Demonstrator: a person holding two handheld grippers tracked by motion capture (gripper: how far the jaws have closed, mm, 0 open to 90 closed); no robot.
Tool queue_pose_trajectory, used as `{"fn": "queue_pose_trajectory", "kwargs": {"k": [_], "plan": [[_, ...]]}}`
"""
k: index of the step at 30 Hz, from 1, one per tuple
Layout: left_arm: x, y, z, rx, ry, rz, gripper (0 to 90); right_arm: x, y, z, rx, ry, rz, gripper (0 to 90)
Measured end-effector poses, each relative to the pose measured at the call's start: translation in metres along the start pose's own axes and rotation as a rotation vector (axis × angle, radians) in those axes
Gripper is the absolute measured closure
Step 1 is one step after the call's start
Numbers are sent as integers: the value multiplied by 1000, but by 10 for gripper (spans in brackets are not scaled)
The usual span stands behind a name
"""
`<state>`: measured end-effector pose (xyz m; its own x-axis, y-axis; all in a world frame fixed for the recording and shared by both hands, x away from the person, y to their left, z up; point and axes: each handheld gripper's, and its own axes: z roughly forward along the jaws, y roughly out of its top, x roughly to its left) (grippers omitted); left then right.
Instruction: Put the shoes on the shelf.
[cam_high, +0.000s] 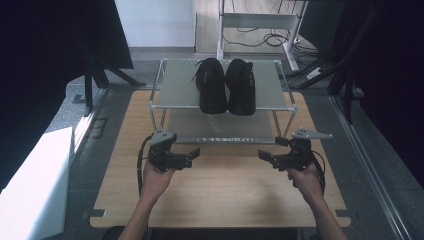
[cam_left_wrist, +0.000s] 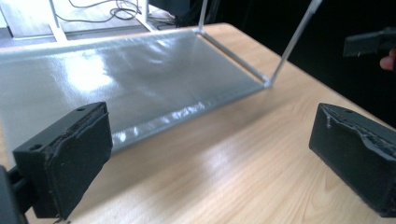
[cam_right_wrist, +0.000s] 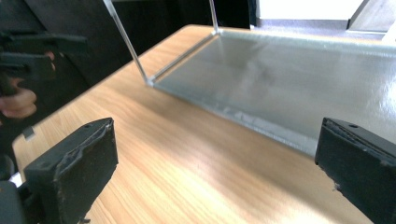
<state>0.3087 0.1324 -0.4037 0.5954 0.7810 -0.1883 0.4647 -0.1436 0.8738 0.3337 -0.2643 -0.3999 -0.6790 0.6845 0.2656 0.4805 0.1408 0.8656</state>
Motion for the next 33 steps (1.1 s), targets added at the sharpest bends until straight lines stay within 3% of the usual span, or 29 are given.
{"fn": "queue_pose_trajectory", "kwargs": {"k": [2,8,13,19,25,33], "plan": [[-1,-7,0,13,0,20,0,3,-9,1,13,-13,-23,0],[0,-30,-2,23,-29,9,0,11,-35,7,68,-25,-48,0],[-2,-49,-1,26,-61,-1,0,14,-49,12,101,-27,-50,0],[-7,-69,1,40,-53,2,0,17,-73,21,152,-36,-43,0],[-15,-85,8,107,-16,49,0,21,-88,26,186,-45,-71,0],[-26,-106,24,238,29,128,0,20,-108,36,250,-98,-130,0]]}}
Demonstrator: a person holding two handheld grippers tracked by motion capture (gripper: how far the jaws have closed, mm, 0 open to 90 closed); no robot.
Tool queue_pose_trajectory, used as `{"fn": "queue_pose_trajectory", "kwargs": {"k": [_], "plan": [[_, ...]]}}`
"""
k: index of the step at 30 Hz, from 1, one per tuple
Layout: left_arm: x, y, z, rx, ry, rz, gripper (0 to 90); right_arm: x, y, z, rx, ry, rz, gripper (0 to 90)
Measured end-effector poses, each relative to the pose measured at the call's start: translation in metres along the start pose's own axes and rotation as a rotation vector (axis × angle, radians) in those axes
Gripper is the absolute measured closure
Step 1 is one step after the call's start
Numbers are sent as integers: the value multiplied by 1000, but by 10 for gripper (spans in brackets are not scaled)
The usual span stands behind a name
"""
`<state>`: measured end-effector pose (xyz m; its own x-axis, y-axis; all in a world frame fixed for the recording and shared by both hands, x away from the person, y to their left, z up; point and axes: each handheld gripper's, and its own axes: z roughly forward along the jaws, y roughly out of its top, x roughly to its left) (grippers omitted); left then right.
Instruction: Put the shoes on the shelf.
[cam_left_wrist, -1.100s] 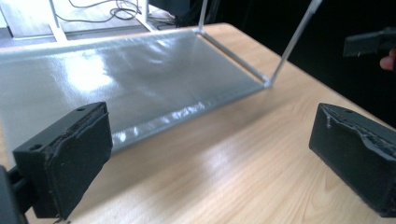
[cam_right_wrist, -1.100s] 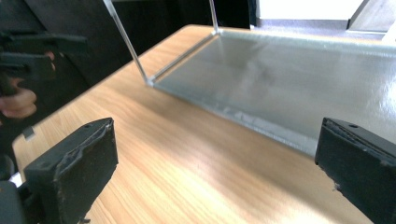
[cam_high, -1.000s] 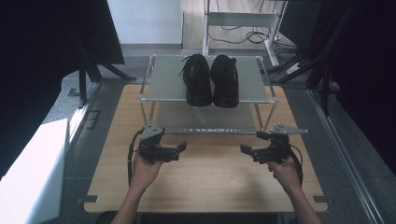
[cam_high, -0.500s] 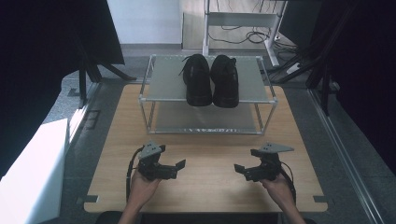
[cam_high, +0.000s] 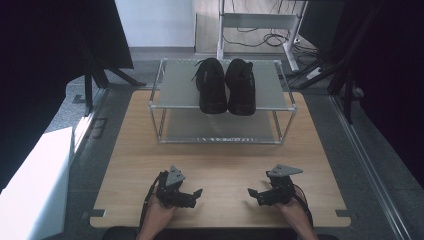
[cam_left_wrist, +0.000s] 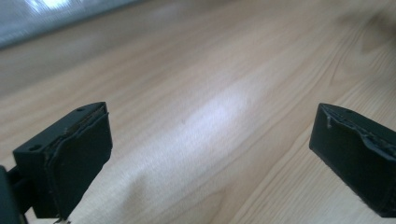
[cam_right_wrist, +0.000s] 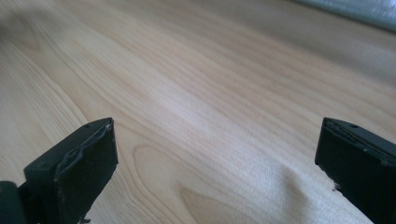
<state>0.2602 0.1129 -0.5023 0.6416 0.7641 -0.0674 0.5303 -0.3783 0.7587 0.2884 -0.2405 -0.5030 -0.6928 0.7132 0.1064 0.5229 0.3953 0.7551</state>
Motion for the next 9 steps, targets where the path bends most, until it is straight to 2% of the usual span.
{"fn": "queue_pose_trajectory", "kwargs": {"k": [3,5,9], "plan": [[-3,-2,6,41,14,25,0,4,-4,7,35,-4,-34,0],[-5,-4,10,70,23,38,0,5,-5,8,46,2,-35,0],[-8,-5,14,103,32,59,0,7,-8,13,84,-13,-73,0]]}}
